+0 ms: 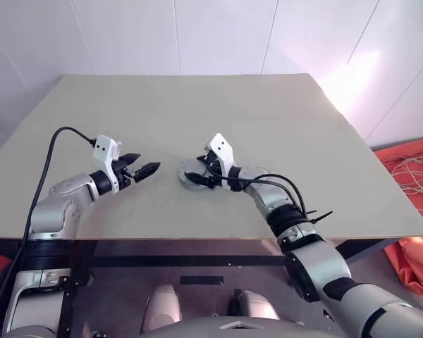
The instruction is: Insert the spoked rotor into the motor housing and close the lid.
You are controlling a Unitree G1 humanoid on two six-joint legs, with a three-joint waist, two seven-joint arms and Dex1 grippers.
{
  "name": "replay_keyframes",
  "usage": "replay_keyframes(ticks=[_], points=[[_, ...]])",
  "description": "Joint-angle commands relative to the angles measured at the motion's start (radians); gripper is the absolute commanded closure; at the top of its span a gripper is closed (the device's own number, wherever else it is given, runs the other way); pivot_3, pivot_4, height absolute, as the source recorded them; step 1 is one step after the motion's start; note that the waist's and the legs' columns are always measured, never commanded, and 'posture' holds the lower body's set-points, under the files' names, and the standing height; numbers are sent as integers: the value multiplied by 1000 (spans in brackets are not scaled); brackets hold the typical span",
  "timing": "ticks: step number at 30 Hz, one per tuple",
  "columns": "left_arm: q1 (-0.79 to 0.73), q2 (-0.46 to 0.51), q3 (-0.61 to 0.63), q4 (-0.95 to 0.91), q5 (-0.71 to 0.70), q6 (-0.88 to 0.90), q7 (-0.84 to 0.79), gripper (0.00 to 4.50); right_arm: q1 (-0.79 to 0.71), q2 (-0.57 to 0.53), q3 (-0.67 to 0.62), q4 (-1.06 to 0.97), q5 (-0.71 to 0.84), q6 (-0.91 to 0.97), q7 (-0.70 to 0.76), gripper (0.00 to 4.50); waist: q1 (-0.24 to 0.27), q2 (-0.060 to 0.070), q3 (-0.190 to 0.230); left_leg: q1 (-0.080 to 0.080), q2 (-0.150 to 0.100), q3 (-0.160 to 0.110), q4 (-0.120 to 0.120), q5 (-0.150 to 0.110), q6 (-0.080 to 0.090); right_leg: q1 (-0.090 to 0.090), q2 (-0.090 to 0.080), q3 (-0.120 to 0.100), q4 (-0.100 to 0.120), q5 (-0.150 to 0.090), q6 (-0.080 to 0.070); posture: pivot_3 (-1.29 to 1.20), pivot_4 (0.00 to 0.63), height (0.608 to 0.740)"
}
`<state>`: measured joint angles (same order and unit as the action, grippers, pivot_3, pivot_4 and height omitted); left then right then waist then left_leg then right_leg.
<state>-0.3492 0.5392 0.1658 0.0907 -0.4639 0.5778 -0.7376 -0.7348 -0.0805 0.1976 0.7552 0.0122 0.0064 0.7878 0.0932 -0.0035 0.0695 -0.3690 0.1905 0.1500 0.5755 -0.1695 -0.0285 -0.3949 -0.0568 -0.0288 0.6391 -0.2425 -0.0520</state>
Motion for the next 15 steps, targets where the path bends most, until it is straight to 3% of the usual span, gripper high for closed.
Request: replay_keyframes(ticks=[1,15], points=[[-16,13,18,-19,-3,-20,-5,0,2,-2,28,22,-41,-43,-16,1355,-1,0,0,0,0,0,0,0,0,0,0,0,0,0,0,0,0,740],[8,15,26,-45,-9,-16,2,0,-18,21,43,144,-74,-99,-44,1355,-12,0,0,10,1,0,0,-1,1,8,0,0,0,0,0,0,0,740]])
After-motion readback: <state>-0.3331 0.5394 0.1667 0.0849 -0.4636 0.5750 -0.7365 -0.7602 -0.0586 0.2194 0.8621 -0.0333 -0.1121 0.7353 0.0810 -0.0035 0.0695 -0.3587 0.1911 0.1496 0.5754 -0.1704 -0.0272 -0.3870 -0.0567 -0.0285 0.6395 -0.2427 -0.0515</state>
